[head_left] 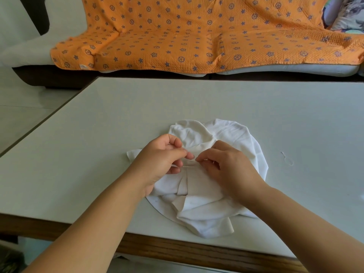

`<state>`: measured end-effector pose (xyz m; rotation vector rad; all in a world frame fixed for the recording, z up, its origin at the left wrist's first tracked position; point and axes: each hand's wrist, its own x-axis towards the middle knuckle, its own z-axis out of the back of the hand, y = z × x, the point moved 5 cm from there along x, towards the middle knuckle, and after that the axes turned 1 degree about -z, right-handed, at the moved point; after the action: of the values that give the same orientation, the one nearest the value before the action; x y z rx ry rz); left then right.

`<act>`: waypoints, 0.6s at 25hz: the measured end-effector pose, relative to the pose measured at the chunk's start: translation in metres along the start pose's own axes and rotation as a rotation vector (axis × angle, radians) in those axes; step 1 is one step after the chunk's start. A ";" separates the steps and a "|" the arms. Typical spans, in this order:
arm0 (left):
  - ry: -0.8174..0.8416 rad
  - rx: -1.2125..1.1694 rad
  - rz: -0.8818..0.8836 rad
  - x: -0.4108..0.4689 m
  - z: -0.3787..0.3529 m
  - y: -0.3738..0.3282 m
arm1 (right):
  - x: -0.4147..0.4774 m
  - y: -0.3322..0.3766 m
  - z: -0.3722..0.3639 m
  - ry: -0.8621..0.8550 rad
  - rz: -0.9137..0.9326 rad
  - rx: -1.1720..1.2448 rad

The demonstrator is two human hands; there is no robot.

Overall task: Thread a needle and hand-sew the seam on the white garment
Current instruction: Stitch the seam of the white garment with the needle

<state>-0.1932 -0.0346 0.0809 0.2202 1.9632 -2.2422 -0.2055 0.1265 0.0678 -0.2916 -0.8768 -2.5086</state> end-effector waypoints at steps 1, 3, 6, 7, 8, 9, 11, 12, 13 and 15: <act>-0.006 -0.029 0.019 0.003 0.001 0.001 | 0.000 -0.001 0.001 0.005 -0.005 0.015; -0.012 -0.095 0.066 0.009 0.001 0.005 | 0.000 -0.002 0.002 0.010 -0.025 0.065; -0.009 -0.186 0.129 0.017 0.000 0.011 | 0.000 -0.002 0.003 -0.008 -0.056 0.167; -0.006 -0.201 0.142 0.018 -0.001 0.013 | 0.000 -0.003 0.003 -0.006 -0.085 0.213; -0.002 -0.207 0.150 0.019 -0.003 0.015 | 0.000 -0.003 0.003 0.002 -0.125 0.267; 0.001 -0.203 0.153 0.020 -0.004 0.016 | 0.000 -0.003 0.002 0.010 -0.166 0.322; 0.001 -0.175 0.141 0.021 -0.007 0.018 | -0.001 -0.001 0.000 0.025 -0.215 0.424; -0.001 -0.156 0.130 0.021 -0.007 0.018 | -0.001 -0.001 -0.001 0.041 -0.230 0.472; -0.002 -0.138 0.117 0.022 -0.008 0.018 | -0.001 0.000 -0.003 0.062 -0.252 0.517; -0.001 -0.107 0.095 0.021 -0.008 0.017 | 0.000 -0.001 -0.004 0.095 -0.327 0.595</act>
<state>-0.2105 -0.0291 0.0591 0.2920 2.0203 -2.0723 -0.2059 0.1250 0.0641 0.1789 -1.6764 -2.3656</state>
